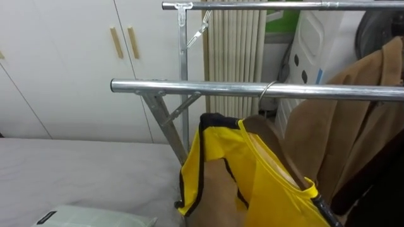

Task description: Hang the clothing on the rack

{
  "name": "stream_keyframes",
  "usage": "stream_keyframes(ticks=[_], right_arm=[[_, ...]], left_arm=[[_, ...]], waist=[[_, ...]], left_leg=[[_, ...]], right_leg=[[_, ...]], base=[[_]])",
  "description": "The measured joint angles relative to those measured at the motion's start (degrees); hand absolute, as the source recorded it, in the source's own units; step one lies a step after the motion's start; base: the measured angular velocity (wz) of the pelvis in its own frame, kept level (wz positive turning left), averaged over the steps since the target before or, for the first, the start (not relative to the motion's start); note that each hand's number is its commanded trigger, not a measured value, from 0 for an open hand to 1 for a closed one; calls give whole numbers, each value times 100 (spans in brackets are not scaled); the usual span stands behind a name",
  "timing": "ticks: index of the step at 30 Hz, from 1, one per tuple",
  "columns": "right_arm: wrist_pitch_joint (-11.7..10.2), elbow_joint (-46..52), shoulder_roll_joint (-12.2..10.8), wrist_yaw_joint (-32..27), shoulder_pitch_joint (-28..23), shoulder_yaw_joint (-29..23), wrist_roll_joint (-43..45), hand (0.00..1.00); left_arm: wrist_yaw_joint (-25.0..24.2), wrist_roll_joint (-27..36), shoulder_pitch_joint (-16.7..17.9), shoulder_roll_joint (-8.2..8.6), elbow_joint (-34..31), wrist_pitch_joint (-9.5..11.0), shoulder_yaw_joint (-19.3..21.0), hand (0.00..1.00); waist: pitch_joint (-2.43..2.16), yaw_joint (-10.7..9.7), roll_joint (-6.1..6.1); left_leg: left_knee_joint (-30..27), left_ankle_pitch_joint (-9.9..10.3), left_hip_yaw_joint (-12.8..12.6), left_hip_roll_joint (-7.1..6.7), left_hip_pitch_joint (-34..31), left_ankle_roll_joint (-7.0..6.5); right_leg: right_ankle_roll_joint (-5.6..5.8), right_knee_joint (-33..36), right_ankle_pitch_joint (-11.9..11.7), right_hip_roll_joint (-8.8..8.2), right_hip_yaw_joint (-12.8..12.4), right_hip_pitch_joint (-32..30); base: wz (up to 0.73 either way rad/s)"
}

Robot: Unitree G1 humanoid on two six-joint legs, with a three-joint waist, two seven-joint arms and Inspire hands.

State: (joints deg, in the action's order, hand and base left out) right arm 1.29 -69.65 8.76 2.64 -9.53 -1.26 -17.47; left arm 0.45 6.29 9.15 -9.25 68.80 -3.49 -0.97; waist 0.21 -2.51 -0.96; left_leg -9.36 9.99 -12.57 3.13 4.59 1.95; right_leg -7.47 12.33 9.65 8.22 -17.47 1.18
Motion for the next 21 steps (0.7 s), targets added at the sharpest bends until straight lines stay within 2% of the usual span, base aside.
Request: stream_keyframes(ticks=[5,11,19,21], right_arm=[[2,-7,9,2,18,4,-16,0],[2,-14,16,4,37,5,-20,0],[0,-14,-18,7,54,5,-18,0],[0,-14,-26,7,53,6,-20,0]], left_arm=[[-13,-6,-28,-8,-1,0,-100,0],[-110,-5,-72,-10,-2,9,-103,0],[-103,-3,-73,-35,-5,137,-94,0],[-91,-3,-73,-42,-5,149,-94,0]], waist=[[-2,-6,-13],[20,-7,-31],[53,-2,33],[48,-5,53]], left_leg=[[0,0,3,3,15,0],[0,0,15,7,16,0],[0,0,26,2,12,0],[0,0,26,2,12,0]], right_leg=[[-6,14,-4,3,6,1],[-7,24,0,6,17,1],[-4,22,8,2,24,1],[-8,24,12,2,29,1]], base=[[0],[0],[0],[0]])
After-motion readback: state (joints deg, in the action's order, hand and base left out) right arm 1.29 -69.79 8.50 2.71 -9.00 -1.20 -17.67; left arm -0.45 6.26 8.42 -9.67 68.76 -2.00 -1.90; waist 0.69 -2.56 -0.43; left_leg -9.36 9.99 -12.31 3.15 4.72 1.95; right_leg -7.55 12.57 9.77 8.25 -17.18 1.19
